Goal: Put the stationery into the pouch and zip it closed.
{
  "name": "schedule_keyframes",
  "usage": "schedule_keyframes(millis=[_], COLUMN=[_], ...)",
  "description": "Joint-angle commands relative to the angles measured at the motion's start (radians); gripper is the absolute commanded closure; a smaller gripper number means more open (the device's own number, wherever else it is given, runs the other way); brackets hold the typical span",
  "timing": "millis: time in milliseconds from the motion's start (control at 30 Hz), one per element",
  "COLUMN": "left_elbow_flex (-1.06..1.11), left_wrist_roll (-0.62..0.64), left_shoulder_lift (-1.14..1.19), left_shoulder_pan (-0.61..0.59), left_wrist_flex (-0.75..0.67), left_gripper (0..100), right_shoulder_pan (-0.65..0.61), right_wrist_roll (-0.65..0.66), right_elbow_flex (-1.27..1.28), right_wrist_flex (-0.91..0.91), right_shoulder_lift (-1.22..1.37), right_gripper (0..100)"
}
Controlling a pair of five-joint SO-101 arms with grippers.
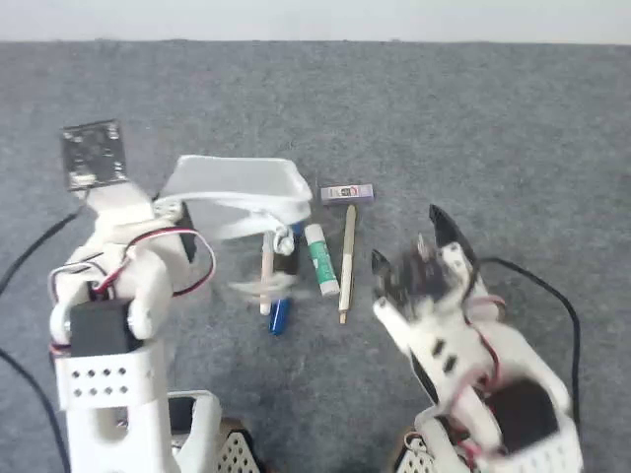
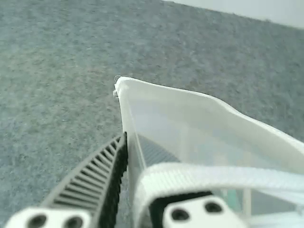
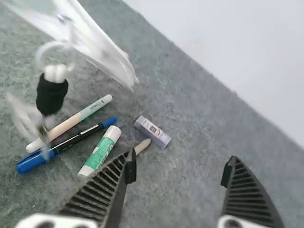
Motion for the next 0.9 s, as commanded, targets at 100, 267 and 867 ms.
schedule_keyframes(millis=[100, 267, 867], left_elbow_flex=[-0.056, -0.03, -0.018], left_wrist_roll=[0.054, 0.055, 0.074], left_shoulder_lift=[0.003, 0.003, 0.003], left_shoulder_pan=[-0.071, -0.092, -0.114], left_wrist_flex=[-0.038, -0.064, -0.071], left_gripper=[99, 99, 99], right_shoulder_pan=[0.021, 0.016, -0.036], right_wrist_roll=[-0.101, -0.173, -0.531], right_elbow_flex=[-0.012, -0.014, -0.292], right_wrist_flex=[-0.148, -0.239, -0.325], right_shoulder_lift=[0.262, 0.397, 1.069], right_gripper=[72.3, 72.3, 72.3])
